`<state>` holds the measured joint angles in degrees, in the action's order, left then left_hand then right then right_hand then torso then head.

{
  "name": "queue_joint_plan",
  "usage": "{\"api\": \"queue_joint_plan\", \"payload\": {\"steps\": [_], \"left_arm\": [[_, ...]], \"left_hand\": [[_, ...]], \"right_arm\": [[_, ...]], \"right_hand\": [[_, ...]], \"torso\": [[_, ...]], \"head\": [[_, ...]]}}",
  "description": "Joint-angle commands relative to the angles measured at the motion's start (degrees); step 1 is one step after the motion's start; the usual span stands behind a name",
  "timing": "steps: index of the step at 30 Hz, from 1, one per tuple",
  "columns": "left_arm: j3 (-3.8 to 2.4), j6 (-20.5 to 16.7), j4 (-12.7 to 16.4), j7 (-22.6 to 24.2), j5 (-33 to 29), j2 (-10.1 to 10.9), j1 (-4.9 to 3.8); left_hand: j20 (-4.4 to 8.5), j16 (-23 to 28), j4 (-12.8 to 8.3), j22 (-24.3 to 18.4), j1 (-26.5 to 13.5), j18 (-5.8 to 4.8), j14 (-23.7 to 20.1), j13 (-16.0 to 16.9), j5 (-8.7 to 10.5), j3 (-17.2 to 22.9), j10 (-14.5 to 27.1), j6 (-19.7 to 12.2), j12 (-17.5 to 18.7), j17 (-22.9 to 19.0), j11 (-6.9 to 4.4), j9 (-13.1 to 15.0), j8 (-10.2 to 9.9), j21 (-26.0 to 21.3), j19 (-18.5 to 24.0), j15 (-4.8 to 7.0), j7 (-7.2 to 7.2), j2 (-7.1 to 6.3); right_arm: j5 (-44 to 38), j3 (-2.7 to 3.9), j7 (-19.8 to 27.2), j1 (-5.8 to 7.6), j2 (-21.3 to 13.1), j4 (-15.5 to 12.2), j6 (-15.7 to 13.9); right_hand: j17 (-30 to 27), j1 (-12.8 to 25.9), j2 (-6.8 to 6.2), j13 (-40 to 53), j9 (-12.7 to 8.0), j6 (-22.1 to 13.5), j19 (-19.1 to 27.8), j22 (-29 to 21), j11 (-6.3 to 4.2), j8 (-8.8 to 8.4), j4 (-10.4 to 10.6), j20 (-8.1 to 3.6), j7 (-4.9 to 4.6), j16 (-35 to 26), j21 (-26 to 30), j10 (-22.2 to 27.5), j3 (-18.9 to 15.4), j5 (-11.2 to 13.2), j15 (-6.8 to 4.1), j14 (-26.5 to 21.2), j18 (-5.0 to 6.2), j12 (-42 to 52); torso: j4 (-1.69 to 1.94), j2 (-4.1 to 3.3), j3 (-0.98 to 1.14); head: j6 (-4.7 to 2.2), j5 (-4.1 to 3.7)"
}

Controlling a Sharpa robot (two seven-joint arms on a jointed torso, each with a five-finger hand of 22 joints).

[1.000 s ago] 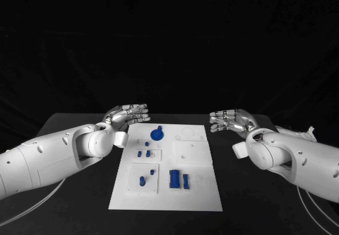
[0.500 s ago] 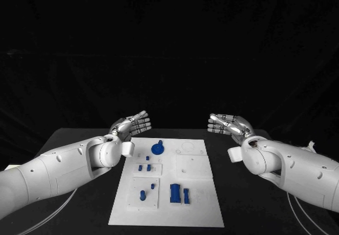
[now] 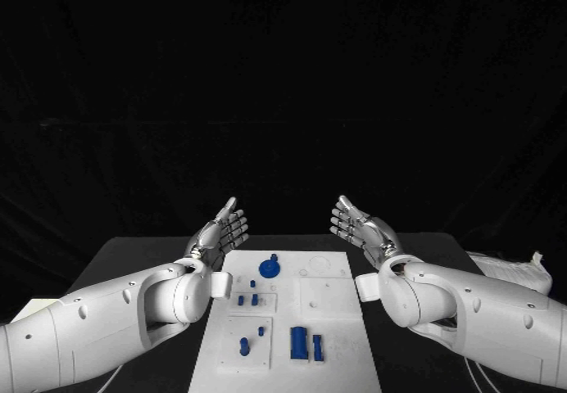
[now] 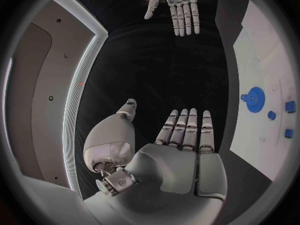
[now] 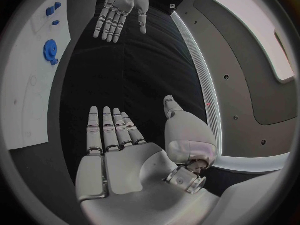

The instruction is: Assemble the parts on the task board

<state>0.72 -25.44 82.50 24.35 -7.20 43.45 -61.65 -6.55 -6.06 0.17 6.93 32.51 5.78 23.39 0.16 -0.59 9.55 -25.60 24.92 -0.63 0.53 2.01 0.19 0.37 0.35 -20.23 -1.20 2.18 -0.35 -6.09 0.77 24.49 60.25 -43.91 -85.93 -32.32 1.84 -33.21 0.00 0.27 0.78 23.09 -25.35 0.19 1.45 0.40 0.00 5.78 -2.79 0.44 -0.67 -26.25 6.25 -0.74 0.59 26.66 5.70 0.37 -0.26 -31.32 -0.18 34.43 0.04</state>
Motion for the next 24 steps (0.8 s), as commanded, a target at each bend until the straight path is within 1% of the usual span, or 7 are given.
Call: {"api": "queue_joint_plan", "payload": {"steps": [1, 3, 4, 5, 12, 13, 24], "left_arm": [[-0.29, -12.03, 3.05, 3.94, 4.96, 0.47, 0.57], [-0.44, -14.24, 4.52, 4.44, 5.71, 0.73, 0.88], [-0.52, -15.62, 5.43, 4.75, 6.17, 0.89, 1.07], [-0.57, -16.4, 5.94, 4.93, 6.43, 0.98, 1.18], [-0.72, -18.68, 7.46, 5.44, 7.2, 1.24, 1.49], [-0.72, -18.68, 7.46, 5.44, 7.2, 1.24, 1.49], [-0.72, -18.68, 7.46, 5.44, 7.2, 1.24, 1.49]], "left_hand": [[2.06, 1.92, -0.17, -2.19, -10.31, -1.73, -7.42, -0.16, 0.59, -3.05, 8.11, -7.9, 0.63, -0.53, -2.01, -0.19, -0.37, -0.35, 6.44, 1.2, -2.18, 0.35], [2.41, 6.06, -0.17, -2.56, -12.05, -1.74, -8.66, -0.16, 0.59, -3.56, 9.48, -9.25, 0.63, -0.53, -2.01, -0.19, -0.37, -0.35, 7.52, 1.2, -2.18, 0.35], [6.55, 6.06, -0.17, -2.78, -13.09, -1.73, -9.42, -0.16, 0.59, -3.88, 10.31, -10.03, 0.63, -0.53, -2.01, -0.19, -0.37, -0.35, 8.16, 1.2, -2.18, 0.35], [6.55, 6.06, -0.17, -6.93, -13.89, -5.78, -9.99, -0.16, 0.59, -4.1, 10.95, -10.66, 0.63, -0.53, -2.01, -0.19, -0.37, -0.35, 8.64, 1.2, -2.18, 0.35], [6.55, 6.06, -0.17, -6.93, -18.62, -5.78, -13.38, -0.16, 0.59, -5.39, 14.68, -14.29, 0.63, -0.53, -2.01, -0.19, -0.37, -0.35, 11.52, 1.2, -2.18, 0.35], [6.55, 6.06, -0.17, -6.93, -19.15, -5.78, -13.8, -0.16, 0.59, -9.55, 15.1, -14.7, 0.63, -0.53, -2.01, -0.19, -0.37, -0.35, 11.77, 1.2, -2.18, 0.35], [6.55, 6.06, -0.17, -6.93, -23.95, -5.78, -17.26, -0.16, 0.59, -9.55, 18.89, -18.38, 0.63, -0.53, -2.01, -0.19, -0.37, -0.35, 14.82, 1.2, -2.18, 0.35]], "right_arm": [[4.94, -0.36, 4.47, -0.06, -0.46, -2.23, -9.46], [5.54, -0.58, 4.91, -0.08, -0.63, -3.17, -10.68], [5.85, -0.69, 5.13, -0.08, -0.71, -3.65, -11.31], [5.99, -0.74, 5.22, -0.08, -0.75, -3.86, -11.59], [6.09, -0.77, 5.3, -0.09, -0.78, -4.03, -11.8], [6.09, -0.77, 5.3, -0.09, -0.78, -4.03, -11.8], [6.09, -0.77, 5.3, -0.09, -0.78, -4.03, -11.8]], "right_hand": [[-1.84, 10.59, 0.0, -0.27, -0.78, -7.37, 8.09, -0.19, -1.45, -0.4, 0.0, -5.78, 2.79, -0.44, 0.67, 8.37, -2.03, 0.74, -0.59, -8.5, -5.7, -0.37], [-1.84, 12.37, 0.0, -0.27, -0.78, -8.61, 9.43, -0.19, -1.45, -0.4, 0.0, -5.78, 2.79, -0.44, 0.67, 9.78, -6.25, 0.74, -0.59, -9.9, -5.7, -0.37], [-1.84, 13.18, 0.0, -0.27, -0.78, -9.17, 10.02, -0.19, -1.45, -0.4, 0.0, -5.78, 2.79, -0.44, 0.67, 10.42, -6.25, 0.74, -0.59, -10.55, -5.7, -0.37], [-1.84, 14.21, 0.0, -0.27, -0.78, -9.88, 10.82, -0.19, -1.45, -0.4, 0.0, -5.78, 2.79, -0.44, 0.67, 11.22, -6.25, 0.74, -0.59, -11.4, -5.7, -0.37], [-1.84, 19.07, 0.0, -0.27, -0.78, -13.27, 14.57, -0.19, -1.45, -0.4, 0.0, -5.78, 2.79, -0.44, 0.67, 15.06, -6.25, 0.74, -0.59, -15.29, -5.7, -0.37], [-1.84, 19.62, 0.0, -0.27, -0.78, -13.64, 14.98, -0.19, -1.45, -0.4, 0.0, -5.78, 2.79, -0.44, 0.67, 15.51, -6.25, 0.74, -0.59, -15.74, -5.7, -0.37], [-1.84, 24.48, 0.0, -0.27, -0.78, -17.04, 18.73, -0.19, -1.45, -0.4, 0.0, -5.78, 2.79, -0.44, 0.67, 19.35, -6.25, 0.74, -0.59, -19.66, -5.7, -0.37]], "torso": [[0.26, 0.14, 0.18], [0.26, 0.14, 0.18], [0.26, 0.14, 0.18], [0.26, 0.14, 0.18], [0.26, 0.14, 0.18], [0.26, 0.14, 0.18], [0.26, 0.14, 0.18]], "head": [[-0.05, -0.04], [-0.05, -0.04], [-0.05, -0.04], [-0.05, -0.04], [-0.05, -0.04], [-0.05, -0.04], [-0.05, -0.04]]}}
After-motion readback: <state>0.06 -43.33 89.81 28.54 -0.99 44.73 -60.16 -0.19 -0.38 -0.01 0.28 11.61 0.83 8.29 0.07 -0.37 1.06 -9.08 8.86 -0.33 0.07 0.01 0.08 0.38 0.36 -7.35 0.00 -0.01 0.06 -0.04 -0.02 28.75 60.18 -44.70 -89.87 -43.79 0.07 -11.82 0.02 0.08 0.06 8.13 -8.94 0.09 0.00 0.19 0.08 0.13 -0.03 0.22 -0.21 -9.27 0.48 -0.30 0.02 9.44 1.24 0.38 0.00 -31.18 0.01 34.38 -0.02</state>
